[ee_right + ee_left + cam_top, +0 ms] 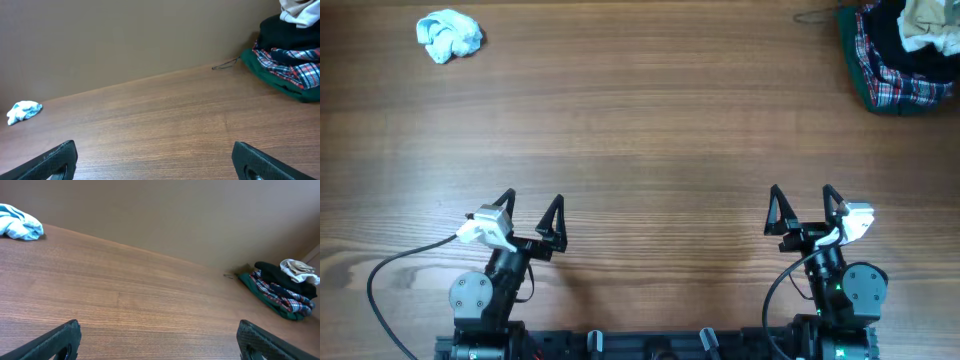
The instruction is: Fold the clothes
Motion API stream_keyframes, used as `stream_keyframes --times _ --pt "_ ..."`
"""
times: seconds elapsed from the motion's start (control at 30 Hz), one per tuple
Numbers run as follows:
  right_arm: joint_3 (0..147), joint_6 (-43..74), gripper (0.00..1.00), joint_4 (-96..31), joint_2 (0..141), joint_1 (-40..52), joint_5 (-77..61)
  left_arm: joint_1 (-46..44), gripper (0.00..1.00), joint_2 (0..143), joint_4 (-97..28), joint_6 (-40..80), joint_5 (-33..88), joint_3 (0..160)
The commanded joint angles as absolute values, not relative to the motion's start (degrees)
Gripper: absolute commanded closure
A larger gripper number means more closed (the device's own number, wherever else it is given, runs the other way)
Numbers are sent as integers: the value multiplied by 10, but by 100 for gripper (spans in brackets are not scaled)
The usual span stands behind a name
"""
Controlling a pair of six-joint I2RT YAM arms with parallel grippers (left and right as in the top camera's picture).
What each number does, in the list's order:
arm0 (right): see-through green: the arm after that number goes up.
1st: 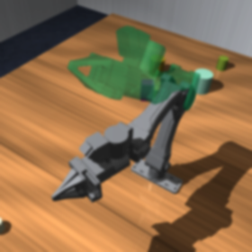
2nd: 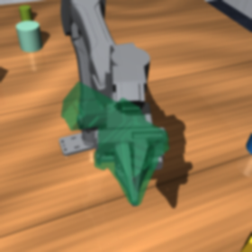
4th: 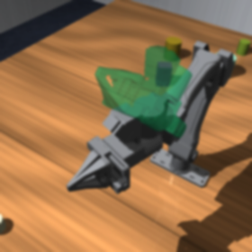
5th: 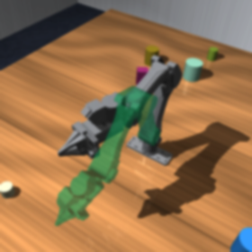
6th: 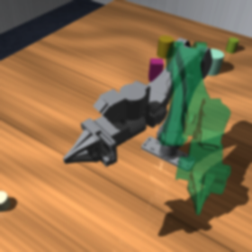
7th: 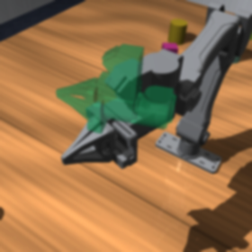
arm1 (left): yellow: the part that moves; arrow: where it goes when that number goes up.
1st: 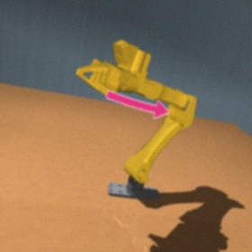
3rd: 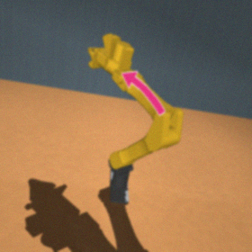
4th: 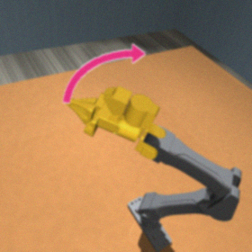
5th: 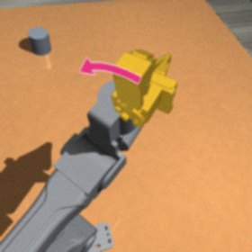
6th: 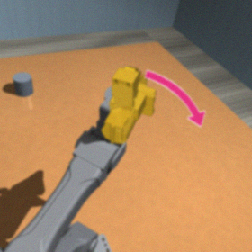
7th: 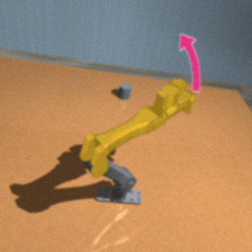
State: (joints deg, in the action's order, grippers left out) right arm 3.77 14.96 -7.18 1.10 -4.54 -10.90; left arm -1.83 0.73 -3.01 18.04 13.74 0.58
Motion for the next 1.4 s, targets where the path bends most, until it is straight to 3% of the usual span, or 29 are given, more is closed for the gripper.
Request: stream_keyframes --times 0.0,0.6,0.8,0.87,1.03,1.17,1.3,1.37 --pt "35 154 0 -68 6 -43 -110 -21 0 7 -32 167 132 3" --pt "35 116 0 -68 6 -43 -64 -21 0 7 -32 167 131 3" --pt "35 376 0 -48 6 -43 -64 -21 0 7 -18 169 131 3" --pt "35 356 0 -40 6 -43 -99 -21 0 7 37 171 136 3" --pt "46 268 0 -2 25 -43 -215 -21 0 18 28 190 147 7" --pt "136 181 0 0 137 -43 -301 -21 0 105 18 199 150 74" --pt "317 120 0 -47 368 -43 -402 -21 0 290 -22 199 161 228" --pt "435 73 0 -112 520 -43 -471 -21 0 419 -102 176 160 359"
